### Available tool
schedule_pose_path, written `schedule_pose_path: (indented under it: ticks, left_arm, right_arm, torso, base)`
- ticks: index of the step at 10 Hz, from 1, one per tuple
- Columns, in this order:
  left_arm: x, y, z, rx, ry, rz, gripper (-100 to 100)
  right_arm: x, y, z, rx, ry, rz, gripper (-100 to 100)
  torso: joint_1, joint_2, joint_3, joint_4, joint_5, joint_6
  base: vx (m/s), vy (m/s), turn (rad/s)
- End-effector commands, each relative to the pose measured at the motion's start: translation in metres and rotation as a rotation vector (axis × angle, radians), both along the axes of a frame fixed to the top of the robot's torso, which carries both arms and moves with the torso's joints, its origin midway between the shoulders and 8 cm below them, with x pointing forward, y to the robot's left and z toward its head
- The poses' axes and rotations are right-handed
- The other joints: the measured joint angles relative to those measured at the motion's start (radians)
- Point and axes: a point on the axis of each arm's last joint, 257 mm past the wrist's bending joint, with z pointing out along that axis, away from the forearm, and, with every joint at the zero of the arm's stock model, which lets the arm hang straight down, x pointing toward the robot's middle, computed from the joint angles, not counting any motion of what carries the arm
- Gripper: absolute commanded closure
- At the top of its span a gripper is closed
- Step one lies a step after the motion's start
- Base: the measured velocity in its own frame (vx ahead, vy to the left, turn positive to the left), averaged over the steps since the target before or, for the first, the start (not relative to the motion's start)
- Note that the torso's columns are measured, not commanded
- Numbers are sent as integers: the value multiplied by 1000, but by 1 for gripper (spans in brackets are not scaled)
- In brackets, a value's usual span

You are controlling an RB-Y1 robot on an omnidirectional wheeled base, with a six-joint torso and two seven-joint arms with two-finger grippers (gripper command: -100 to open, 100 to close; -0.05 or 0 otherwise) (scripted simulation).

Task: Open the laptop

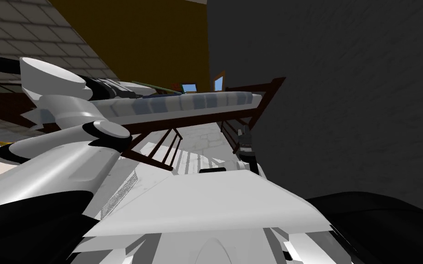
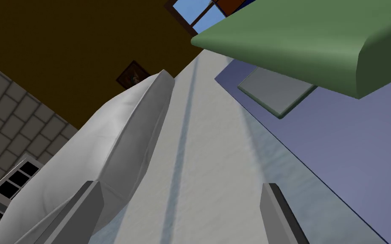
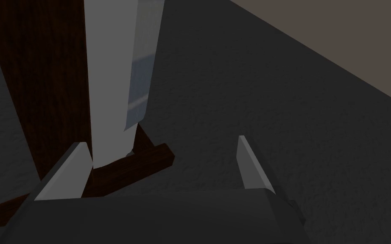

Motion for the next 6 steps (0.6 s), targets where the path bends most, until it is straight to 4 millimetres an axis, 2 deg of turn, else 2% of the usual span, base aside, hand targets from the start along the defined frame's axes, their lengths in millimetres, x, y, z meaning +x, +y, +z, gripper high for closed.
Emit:
schedule_pose_path:
  ticks: [1,2,3,4,6]
  left_arm:
    - [-30,35,0,5,13,38,-100]
    - [-42,50,-1,2,13,58,-100]
    - [-58,68,4,12,10,89,-100]
    - [-75,83,18,26,-2,122,-100]
    - [-97,101,6,28,27,133,-100]
  right_arm:
    - [0,0,0,0,0,0,0]
    - [0,0,0,0,0,0,0]
    - [0,0,0,0,0,0,0]
    - [0,0,0,0,0,0,0]
    - [0,0,0,0,0,0,0]
  torso:
    - [0,0,0,1,-1,2]
    - [-6,-1,-1,0,-3,5]
    - [-10,-4,-3,-2,-4,7]
    - [-9,-6,-3,-1,-4,4]
    - [-9,-4,-2,-1,-4,6]
  base:
    - [1,-49,-335]
    - [-4,-47,-433]
    - [-11,-21,-123]
    - [-5,-12,46]
    - [2,-67,-393]
